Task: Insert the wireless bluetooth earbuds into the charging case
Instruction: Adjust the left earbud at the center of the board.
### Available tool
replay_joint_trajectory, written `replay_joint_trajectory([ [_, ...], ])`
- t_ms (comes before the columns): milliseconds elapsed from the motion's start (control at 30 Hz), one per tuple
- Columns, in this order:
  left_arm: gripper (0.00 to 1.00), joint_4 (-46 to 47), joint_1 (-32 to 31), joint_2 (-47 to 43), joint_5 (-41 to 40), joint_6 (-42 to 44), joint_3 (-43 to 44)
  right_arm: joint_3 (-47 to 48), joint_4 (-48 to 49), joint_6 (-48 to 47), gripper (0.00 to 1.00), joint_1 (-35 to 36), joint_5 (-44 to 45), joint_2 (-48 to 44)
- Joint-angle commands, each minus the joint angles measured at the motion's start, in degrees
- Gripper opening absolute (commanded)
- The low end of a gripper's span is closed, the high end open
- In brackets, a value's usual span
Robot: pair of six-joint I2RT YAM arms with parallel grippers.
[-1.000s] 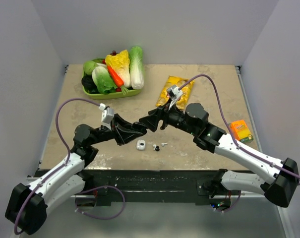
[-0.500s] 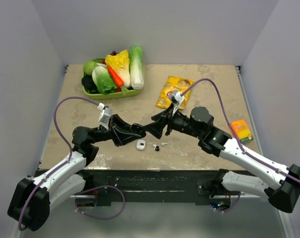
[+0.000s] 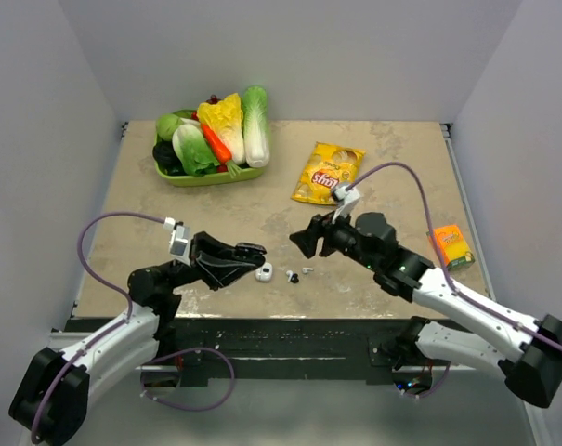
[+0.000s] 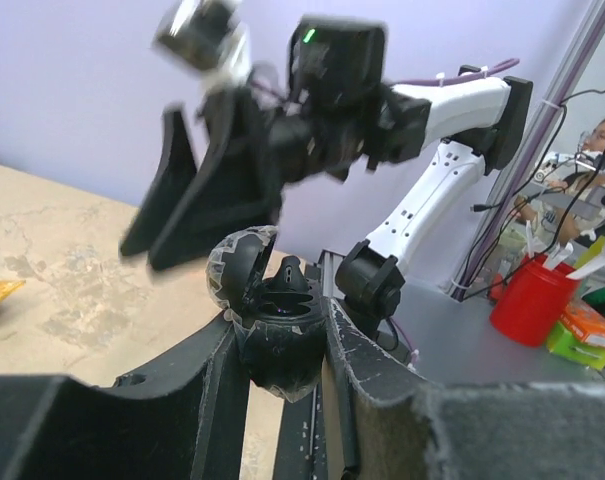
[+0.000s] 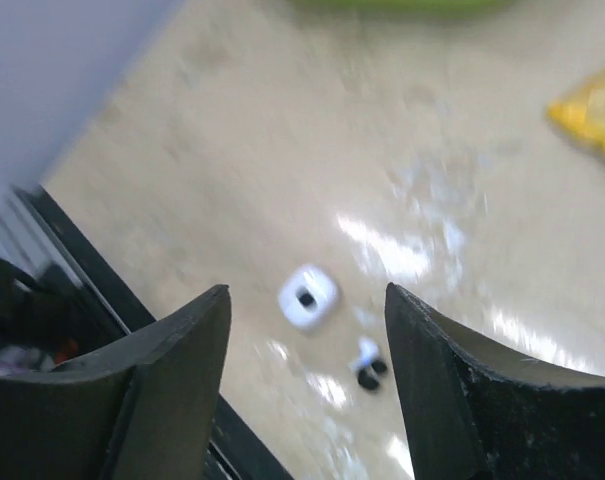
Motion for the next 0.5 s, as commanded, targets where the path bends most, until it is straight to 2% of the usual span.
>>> replay_joint_trajectory([
  [0,0.0,13.9,-3.9,0.2,-6.0,2.1,-1.9,-6.1,-2.2,0.4,0.64,0.7,-2.3,4.2],
  [133,0.0,11.5,-8.5,0.3,-9.8,7.5,-2.0,-7.7,-2.3,-0.9,0.56,5.4,1.7,9.6],
  [233,0.0,10.9,-10.6,0.6,-11.0,9.0,-2.0,-7.1,-2.5,-0.7,0.54,8.6,5.6,13.2],
  [400,0.0,12.7,-11.1,1.4,-11.6,8.9,-3.0,-7.0,-0.4,0.1,0.48,8.9,7.4,18.4],
  [467,0.0,12.7,-11.1,1.2,-11.7,8.9,-3.4,-6.7,0.2,0.3,0.42,8.9,8.0,20.4],
])
